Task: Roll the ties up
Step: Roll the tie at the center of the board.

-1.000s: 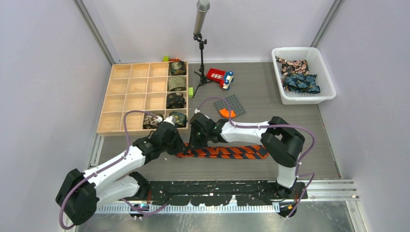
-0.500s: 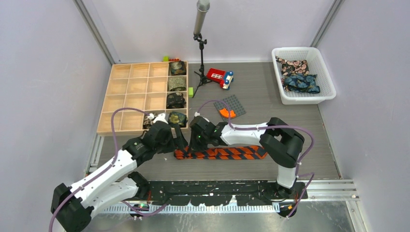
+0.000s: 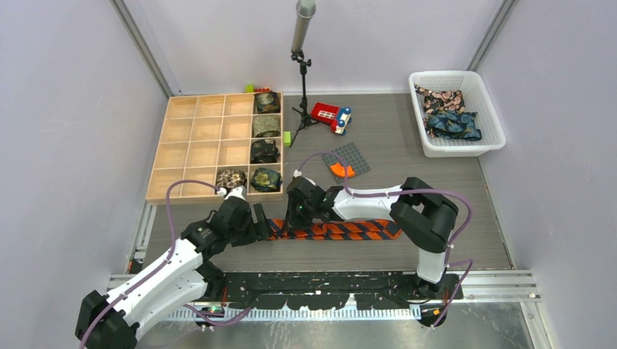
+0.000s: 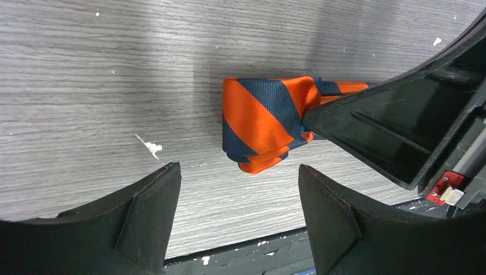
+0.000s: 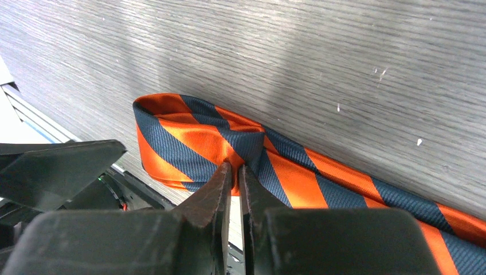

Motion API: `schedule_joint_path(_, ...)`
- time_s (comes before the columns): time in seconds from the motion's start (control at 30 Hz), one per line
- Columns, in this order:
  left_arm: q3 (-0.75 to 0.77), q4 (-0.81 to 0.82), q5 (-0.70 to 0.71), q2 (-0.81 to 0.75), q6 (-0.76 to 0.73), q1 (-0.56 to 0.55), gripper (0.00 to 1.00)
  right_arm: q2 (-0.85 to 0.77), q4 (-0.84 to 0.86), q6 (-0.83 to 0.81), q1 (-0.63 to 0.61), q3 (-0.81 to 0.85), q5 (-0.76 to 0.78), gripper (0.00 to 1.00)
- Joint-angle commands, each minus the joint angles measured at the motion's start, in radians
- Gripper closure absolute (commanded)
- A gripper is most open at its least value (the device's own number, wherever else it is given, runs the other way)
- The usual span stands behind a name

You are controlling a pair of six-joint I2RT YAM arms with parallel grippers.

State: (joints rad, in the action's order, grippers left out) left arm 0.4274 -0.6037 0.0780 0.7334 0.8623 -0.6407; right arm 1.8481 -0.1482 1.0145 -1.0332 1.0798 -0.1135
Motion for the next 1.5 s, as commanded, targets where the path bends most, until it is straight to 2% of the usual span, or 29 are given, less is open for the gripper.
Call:
schedule_joint_path(0.0,-0.040,0.117,-0.122,-0.012,0.008,0.057,0.24,0.000,-0.024,0.000,-0.016,-0.024,0.027,0.86)
schedule_joint_path(0.27,-0.149,0.294,-0.360,0.000,0.014,0.234,0.27,0.010,-0.029,-0.003,-0.016,-0.017,0.024,0.86)
schedule_joint_path(0.57,-0.197,0.368,-0.404,0.036,0.038,0.267,0.39,0.022,-0.032,-0.003,-0.020,-0.006,0.024,0.86)
schedule_joint_path(0.73,-0.214,0.427,-0.413,0.077,0.050,0.268,0.49,0.025,-0.037,-0.003,-0.021,-0.003,0.026,0.86)
schedule_joint_path(0.87,-0.214,0.462,-0.418,0.110,0.046,0.268,0.65,0.026,-0.039,-0.003,-0.021,-0.001,0.026,0.86)
schedule_joint_path(0.93,-0.205,0.467,-0.424,0.126,0.038,0.268,0.82,0.026,-0.041,-0.005,-0.022,0.005,0.027,0.86)
schedule_joint_path(0.97,-0.197,0.459,-0.423,0.132,0.032,0.268,0.96,0.026,-0.044,-0.006,-0.022,0.011,0.028,0.86)
schedule_joint_path(1.0,-0.188,0.442,-0.419,0.135,0.023,0.268,1.00,0.025,-0.050,-0.009,-0.022,0.020,0.028,0.86)
schedule_joint_path(1.13,-0.167,0.402,-0.403,0.122,0.008,0.268,1.00,0.016,-0.092,-0.041,-0.021,0.076,0.033,0.83)
schedule_joint_path(1.3,-0.134,0.320,-0.359,0.078,-0.006,0.266,1.00,-0.035,-0.189,-0.089,-0.018,0.151,0.072,0.70)
schedule_joint_path(1.47,-0.061,0.179,-0.289,0.058,-0.060,0.260,1.00,-0.092,-0.232,-0.091,-0.017,0.134,0.110,0.67)
